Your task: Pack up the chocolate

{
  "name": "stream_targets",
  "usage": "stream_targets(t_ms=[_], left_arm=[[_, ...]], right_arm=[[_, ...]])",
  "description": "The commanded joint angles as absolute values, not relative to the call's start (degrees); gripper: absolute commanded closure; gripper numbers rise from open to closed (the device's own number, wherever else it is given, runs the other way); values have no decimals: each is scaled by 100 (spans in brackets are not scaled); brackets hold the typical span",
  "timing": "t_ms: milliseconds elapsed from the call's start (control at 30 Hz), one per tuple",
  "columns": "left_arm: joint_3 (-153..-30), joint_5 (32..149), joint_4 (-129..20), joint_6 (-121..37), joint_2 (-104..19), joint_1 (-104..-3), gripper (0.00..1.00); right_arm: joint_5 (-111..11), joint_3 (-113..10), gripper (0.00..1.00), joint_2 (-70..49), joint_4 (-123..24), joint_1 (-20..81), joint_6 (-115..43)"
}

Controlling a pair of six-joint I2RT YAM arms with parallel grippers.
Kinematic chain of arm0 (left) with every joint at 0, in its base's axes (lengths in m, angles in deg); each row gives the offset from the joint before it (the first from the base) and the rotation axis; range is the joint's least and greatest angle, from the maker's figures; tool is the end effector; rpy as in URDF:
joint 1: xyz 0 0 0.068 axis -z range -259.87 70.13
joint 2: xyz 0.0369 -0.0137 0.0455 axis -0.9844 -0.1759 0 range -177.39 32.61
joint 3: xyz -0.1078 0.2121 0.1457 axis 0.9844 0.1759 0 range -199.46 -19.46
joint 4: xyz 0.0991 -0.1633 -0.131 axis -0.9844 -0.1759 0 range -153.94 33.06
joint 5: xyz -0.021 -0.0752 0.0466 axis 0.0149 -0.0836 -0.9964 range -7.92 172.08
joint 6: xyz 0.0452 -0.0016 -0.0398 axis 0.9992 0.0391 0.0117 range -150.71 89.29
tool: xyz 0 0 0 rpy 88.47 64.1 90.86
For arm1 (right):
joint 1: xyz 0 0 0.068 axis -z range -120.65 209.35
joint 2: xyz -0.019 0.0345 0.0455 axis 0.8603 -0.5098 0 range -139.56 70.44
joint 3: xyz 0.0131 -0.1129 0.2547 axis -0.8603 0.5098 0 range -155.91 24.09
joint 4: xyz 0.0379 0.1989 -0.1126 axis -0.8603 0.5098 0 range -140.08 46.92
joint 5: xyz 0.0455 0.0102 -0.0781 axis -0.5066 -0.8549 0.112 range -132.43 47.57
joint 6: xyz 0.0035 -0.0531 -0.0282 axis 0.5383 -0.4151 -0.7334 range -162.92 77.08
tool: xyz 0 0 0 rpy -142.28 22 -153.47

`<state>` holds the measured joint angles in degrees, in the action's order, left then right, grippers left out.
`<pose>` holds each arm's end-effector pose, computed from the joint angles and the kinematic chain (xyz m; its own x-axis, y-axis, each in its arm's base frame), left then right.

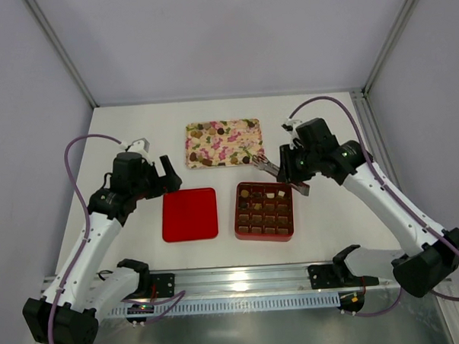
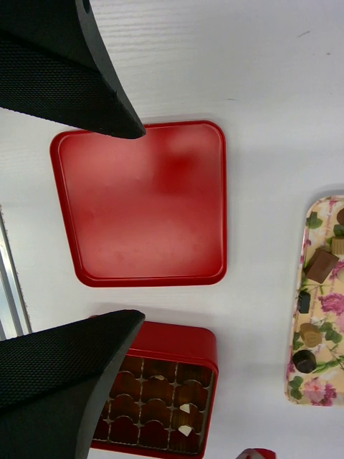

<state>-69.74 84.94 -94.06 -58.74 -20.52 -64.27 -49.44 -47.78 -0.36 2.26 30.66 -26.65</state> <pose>0.1576 -0.0462 0.3030 -0.6896 -0.2947 -0.6615 -0.0211 0.9212 -0.3884 0.1877 0.1089 0.3405 -0.8091 -0.1258 -0.5740 -0.3300 0.9055 0.2667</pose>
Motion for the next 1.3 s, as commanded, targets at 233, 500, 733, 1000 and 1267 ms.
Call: stream_targets(t_ms=[233, 500, 733, 1000, 1267], left_arm=[[-7114, 8472, -9350, -5849, -1969, -6457, 0], [-7105, 8463, -9350, -5857, -1969, -6457, 0], [-7114, 8437, -9359, -5849, -1951, -6457, 0], [-7106, 8437, -9359, -5849, -1951, -6457, 0], [-7106, 8446, -9359, -5849, -1960, -6457, 0]], right_arm=[[-5149, -3911, 64, 1462, 1275, 3079, -2552], [-5377, -3418, 64, 1955, 1443, 3070, -2517], [-5430, -3128, 64, 1991, 1338, 3070, -2508], [-5403, -3014, 61, 1999, 1206, 3079, -2464], [-5342, -3259, 58, 2008, 1241, 3070, -2438]])
